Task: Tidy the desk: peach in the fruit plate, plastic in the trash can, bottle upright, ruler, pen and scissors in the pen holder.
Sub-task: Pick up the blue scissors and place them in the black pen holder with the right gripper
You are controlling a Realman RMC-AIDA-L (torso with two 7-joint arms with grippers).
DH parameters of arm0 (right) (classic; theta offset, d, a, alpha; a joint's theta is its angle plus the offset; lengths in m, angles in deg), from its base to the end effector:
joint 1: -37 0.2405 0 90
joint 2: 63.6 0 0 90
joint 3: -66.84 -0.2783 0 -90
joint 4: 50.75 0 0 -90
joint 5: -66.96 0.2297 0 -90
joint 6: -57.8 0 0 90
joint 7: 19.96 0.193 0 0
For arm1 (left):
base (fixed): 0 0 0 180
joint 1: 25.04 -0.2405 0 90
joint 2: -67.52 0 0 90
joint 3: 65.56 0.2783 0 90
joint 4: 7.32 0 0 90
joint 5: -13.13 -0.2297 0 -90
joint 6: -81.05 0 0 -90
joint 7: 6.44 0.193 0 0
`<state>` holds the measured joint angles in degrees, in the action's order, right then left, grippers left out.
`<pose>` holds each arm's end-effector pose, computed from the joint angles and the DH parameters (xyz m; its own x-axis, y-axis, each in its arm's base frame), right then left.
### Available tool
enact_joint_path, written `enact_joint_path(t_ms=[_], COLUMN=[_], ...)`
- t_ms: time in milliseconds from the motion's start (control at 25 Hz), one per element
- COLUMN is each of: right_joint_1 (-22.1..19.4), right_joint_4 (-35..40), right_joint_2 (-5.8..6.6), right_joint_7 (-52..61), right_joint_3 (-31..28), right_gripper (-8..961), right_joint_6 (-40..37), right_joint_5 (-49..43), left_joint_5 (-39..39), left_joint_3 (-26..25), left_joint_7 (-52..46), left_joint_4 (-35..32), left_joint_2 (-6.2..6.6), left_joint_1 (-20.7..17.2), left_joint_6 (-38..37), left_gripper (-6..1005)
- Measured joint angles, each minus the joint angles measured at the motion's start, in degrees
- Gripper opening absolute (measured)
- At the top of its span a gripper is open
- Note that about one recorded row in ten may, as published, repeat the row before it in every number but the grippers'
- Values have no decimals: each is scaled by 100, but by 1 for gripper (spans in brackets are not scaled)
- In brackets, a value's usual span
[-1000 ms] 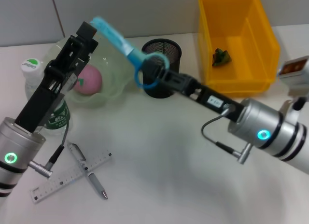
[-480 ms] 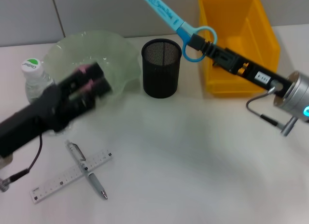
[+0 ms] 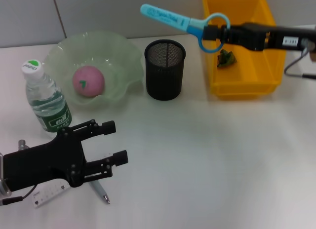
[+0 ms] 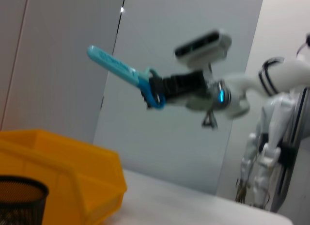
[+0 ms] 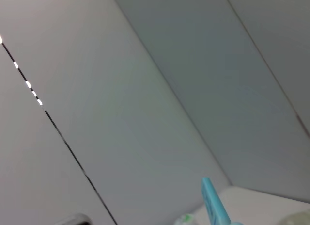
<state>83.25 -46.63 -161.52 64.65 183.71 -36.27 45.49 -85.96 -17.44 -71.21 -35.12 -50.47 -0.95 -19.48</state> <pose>0.2129 0.4268 0.0250 0.5469 -0.4880 -0.6802 -0.5409 -0.8262 0.1578 -0.2623 0.3066 -0.0628 0.6892 0.2340 0.6858 0.3357 -0.9418 -0.0160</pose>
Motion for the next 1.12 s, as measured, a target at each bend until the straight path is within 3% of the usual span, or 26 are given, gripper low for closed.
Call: enact_joint_path(t_ms=[280, 320, 360, 520, 800, 1120], right_joint_1=[919, 1178, 1178, 1908, 2650, 3374], right_joint_4=[-547, -596, -596, -611, -590, -378], right_joint_2=[602, 738, 738, 963, 974, 698], right_joint_7=[332, 486, 486, 1005, 1510, 2057], right_joint_3=[44, 49, 49, 55, 64, 72], right_gripper=[86, 86, 86, 85, 92, 103], right_joint_6=[125, 307, 307, 898, 1316, 1728], right_joint_5=[-869, -1233, -1233, -2446, -3949, -5440], left_joint_5=[-178, -215, -224, -224, -225, -201], left_joint_3=[14, 21, 32, 15, -9, 18], left_joint_7=[72, 73, 74, 77, 233, 246], left_joint_4=[-26, -27, -29, -30, 5, 20], left_joint_2=[20, 28, 35, 34, -15, -42], left_joint_1=[2, 10, 14, 10, 23, 35], left_joint_6=[211, 276, 441, 509, 803, 1006], left_gripper=[768, 768, 768, 768, 768, 768])
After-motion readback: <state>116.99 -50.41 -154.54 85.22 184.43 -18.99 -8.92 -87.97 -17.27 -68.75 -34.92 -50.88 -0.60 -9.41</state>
